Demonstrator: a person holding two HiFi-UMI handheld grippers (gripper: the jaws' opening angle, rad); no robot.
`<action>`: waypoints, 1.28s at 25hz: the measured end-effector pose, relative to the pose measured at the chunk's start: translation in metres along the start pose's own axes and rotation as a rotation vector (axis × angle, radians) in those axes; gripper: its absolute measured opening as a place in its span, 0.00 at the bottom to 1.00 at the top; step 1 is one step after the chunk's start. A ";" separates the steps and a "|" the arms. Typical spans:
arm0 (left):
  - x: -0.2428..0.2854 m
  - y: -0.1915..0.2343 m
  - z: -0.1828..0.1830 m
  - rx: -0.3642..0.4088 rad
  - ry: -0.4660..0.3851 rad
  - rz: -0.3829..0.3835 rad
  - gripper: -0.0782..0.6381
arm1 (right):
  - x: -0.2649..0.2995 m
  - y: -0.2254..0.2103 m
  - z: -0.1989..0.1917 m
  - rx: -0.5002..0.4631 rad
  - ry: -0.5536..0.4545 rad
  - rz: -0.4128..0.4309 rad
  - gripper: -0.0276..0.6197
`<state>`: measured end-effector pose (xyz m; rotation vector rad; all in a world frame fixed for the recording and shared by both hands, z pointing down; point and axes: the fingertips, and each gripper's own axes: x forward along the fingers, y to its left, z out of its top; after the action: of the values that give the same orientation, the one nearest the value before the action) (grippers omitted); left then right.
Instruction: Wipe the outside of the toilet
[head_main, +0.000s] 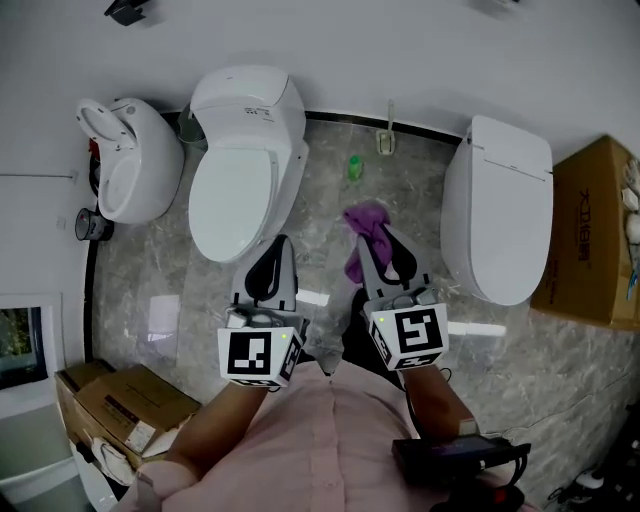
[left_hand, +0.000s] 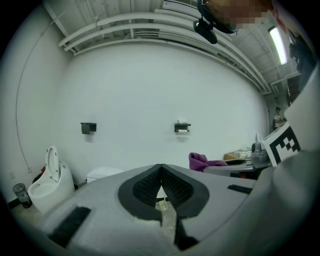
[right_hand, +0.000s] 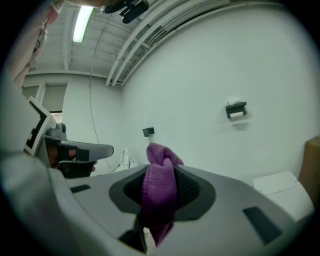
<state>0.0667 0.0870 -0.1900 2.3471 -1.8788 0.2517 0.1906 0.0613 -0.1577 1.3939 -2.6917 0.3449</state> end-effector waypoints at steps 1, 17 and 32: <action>0.003 0.002 0.005 0.002 -0.006 0.016 0.12 | 0.007 -0.003 0.005 -0.005 -0.006 0.015 0.21; -0.021 0.097 0.040 -0.034 -0.109 0.266 0.12 | 0.103 0.028 0.072 -0.116 -0.074 0.153 0.21; 0.027 0.184 -0.018 -0.111 -0.068 0.289 0.12 | 0.202 0.059 0.022 -0.170 0.023 0.197 0.21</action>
<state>-0.1075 0.0246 -0.1684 2.0350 -2.2010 0.0924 0.0262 -0.0717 -0.1512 1.0770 -2.7709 0.1406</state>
